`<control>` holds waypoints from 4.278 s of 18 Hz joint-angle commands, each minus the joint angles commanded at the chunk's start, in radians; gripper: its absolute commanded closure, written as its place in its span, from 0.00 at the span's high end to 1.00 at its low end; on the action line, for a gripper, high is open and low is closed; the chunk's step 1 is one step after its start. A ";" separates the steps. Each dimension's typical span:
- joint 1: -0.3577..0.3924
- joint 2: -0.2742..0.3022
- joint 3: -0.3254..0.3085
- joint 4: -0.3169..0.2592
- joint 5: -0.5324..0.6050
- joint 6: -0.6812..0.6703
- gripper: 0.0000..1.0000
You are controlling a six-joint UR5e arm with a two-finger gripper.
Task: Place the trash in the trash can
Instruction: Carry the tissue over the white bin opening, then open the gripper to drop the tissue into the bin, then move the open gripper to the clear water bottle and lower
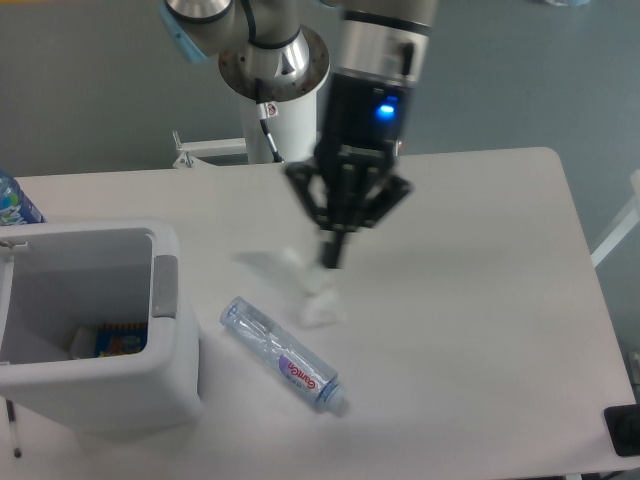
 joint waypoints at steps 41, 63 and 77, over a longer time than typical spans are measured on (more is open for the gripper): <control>-0.140 -0.090 -0.008 0.005 0.080 -0.034 1.00; 0.018 -0.340 -0.012 -0.109 0.264 -0.114 1.00; -0.020 -0.469 0.000 -0.104 0.390 -0.088 1.00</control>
